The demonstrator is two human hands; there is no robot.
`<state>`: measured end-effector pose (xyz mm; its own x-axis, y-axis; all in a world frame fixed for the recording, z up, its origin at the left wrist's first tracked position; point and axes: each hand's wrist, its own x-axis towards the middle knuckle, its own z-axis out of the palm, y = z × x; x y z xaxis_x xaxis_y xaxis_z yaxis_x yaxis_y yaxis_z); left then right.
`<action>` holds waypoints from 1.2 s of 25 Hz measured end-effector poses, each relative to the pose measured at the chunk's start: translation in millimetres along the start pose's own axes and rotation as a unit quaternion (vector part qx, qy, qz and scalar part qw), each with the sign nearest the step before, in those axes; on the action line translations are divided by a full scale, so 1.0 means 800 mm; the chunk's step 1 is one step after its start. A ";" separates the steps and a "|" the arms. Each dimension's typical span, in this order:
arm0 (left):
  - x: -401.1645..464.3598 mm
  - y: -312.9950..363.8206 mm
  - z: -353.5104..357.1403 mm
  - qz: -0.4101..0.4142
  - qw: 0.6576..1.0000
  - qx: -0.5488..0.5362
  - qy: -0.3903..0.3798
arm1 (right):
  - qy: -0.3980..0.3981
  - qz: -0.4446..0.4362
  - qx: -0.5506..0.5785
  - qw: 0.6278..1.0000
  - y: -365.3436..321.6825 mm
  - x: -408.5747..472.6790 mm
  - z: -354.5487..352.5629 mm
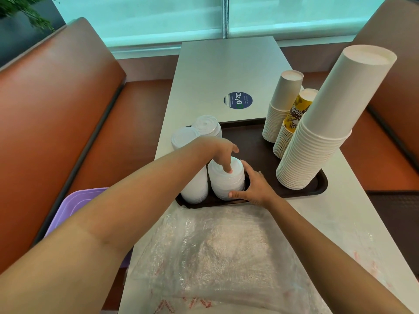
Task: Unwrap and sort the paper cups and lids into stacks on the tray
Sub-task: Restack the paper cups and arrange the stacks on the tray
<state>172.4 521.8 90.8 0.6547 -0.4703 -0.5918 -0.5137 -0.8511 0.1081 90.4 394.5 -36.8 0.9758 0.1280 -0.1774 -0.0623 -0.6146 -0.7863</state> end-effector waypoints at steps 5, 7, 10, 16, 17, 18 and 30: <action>-0.001 0.000 -0.008 0.006 1.000 -0.008 0.018 | -0.001 -0.004 0.022 1.000 0.001 -0.001 -0.001; -0.005 -0.006 -0.020 0.012 0.997 -0.021 0.069 | 0.012 -0.022 0.062 0.998 0.002 -0.006 -0.005; -0.017 -0.019 -0.036 0.015 0.985 -0.064 0.157 | 0.082 -0.054 0.138 0.986 -0.002 -0.017 -0.008; -0.025 -0.068 -0.062 -0.044 0.928 -0.231 0.288 | 0.212 -0.033 0.181 0.960 -0.045 0.015 -0.033; -0.021 -0.079 -0.064 -0.066 0.919 -0.251 0.298 | 0.210 -0.013 0.182 0.961 -0.054 0.026 -0.039; -0.017 -0.091 -0.065 -0.088 0.910 -0.270 0.301 | 0.205 0.004 0.183 0.961 -0.060 0.038 -0.045; 0.078 -0.179 -0.057 -0.147 0.879 -0.439 0.109 | 0.088 0.119 0.186 0.971 -0.068 0.169 -0.050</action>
<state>312.3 604.0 75.0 0.8272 -0.1518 -0.5410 0.2601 -0.7500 0.6082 234.0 414.4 5.6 0.9429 -0.1382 -0.3031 -0.3309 -0.2829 -0.9003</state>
